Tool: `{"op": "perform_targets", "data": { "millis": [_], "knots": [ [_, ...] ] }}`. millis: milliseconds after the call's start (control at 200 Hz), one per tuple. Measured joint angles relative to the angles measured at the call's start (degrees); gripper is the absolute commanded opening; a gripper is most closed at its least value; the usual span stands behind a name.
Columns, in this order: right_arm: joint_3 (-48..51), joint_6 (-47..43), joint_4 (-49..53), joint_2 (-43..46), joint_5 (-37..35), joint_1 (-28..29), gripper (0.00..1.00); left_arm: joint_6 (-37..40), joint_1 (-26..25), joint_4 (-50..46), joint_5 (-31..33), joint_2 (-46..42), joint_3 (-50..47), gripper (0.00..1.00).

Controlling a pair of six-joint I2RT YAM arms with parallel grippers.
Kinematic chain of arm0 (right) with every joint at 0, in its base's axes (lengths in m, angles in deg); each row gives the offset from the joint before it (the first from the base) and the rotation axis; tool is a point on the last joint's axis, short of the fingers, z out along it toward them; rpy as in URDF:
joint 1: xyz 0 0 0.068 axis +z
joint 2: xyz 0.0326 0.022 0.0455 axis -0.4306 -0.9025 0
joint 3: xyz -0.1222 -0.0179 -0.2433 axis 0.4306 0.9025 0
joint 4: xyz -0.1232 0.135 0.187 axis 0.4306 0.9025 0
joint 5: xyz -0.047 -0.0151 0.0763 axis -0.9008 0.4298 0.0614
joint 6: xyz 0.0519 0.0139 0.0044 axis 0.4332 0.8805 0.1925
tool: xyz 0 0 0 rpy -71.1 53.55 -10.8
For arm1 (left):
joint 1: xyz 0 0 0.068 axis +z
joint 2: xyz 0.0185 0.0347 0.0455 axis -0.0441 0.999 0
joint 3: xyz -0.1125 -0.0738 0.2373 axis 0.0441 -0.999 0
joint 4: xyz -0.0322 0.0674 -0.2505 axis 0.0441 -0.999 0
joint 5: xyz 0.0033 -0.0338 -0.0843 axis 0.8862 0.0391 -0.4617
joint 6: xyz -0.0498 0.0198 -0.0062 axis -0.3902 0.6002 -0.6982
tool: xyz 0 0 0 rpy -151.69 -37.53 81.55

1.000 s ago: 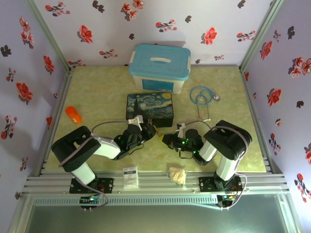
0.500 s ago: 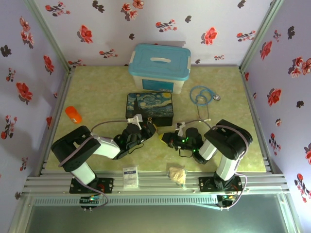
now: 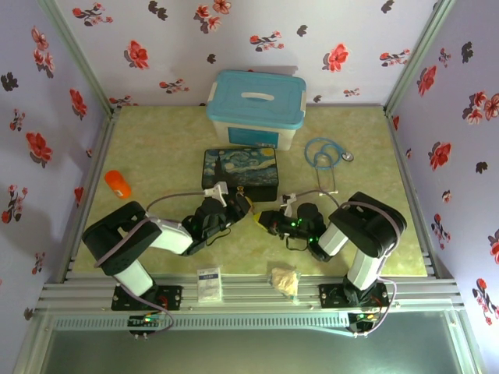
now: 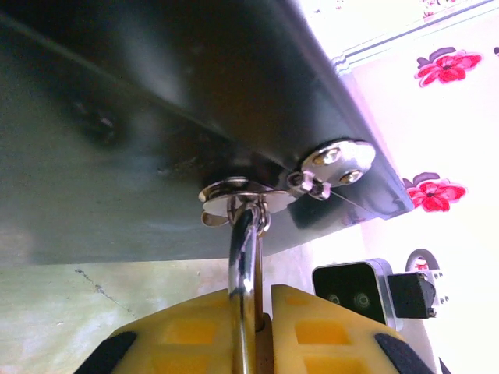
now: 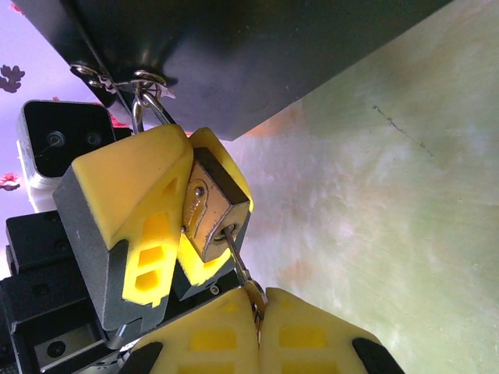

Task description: Unlock the padlock with the key

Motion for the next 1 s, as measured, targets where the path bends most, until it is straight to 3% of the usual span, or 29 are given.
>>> {"op": "perform_targets", "data": {
  "millis": [315, 1000],
  "knots": [
    [-1.53, 0.37, 0.00, -0.46, 9.68, -5.97, 0.00, -0.94, 0.13, 3.67, -0.96, 0.83, 0.00, 0.00],
    [-2.99, 3.69, 1.86, 0.11, 10.01, -7.41, 0.00, -3.39, -0.07, 7.89, -1.90, 4.57, 1.01, 0.00]
  ]
}}
